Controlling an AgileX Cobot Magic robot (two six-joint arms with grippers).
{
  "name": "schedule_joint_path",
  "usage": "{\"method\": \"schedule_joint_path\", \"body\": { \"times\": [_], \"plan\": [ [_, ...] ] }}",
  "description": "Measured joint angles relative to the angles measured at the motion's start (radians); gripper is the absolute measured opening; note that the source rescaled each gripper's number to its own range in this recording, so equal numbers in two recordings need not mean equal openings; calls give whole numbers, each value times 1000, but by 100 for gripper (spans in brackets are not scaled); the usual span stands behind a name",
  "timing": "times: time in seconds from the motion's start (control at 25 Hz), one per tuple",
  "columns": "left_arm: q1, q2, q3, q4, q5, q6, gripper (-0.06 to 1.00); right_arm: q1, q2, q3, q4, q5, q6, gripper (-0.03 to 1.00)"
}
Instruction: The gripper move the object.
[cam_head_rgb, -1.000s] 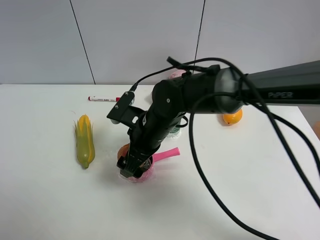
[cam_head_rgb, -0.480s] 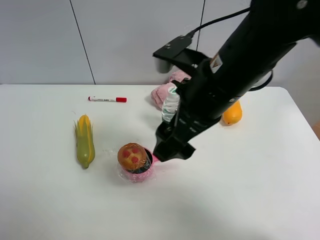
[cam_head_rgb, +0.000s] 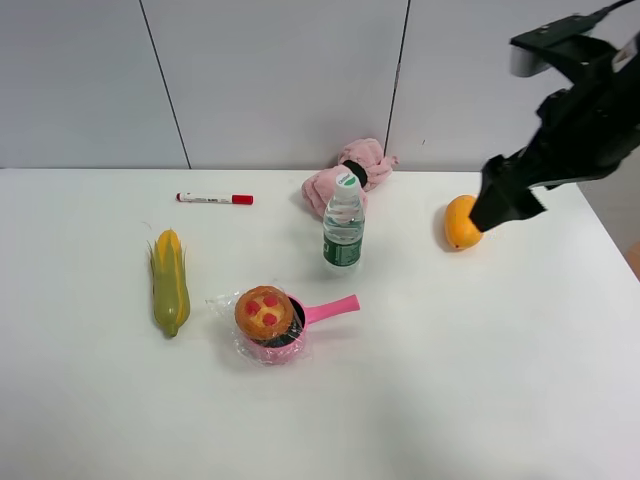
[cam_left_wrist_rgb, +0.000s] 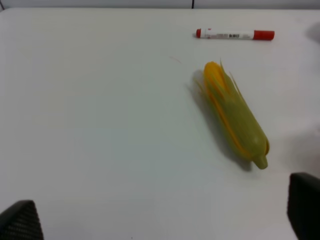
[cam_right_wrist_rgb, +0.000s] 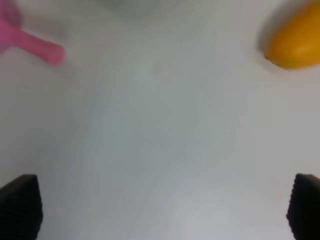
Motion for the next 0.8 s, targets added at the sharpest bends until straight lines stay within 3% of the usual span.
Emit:
{"method": "schedule_joint_path", "body": {
  "times": [0.12, 0.32, 0.56, 0.72, 0.8],
  "plan": [
    [0, 0, 0, 0, 0, 0, 100, -97, -53, 0, -46, 13, 13, 100],
    [0, 0, 0, 0, 0, 0, 100, -211, -187, 0, -62, 15, 163, 100],
    [0, 0, 0, 0, 0, 0, 100, -237, -419, 13, -62, 16, 252, 100],
    [0, 0, 0, 0, 0, 0, 100, -238, -600, 124, -62, 10, 254, 100],
    [0, 0, 0, 0, 0, 0, 100, -240, -719, 213, -62, -40, 253, 100]
  ]
}}
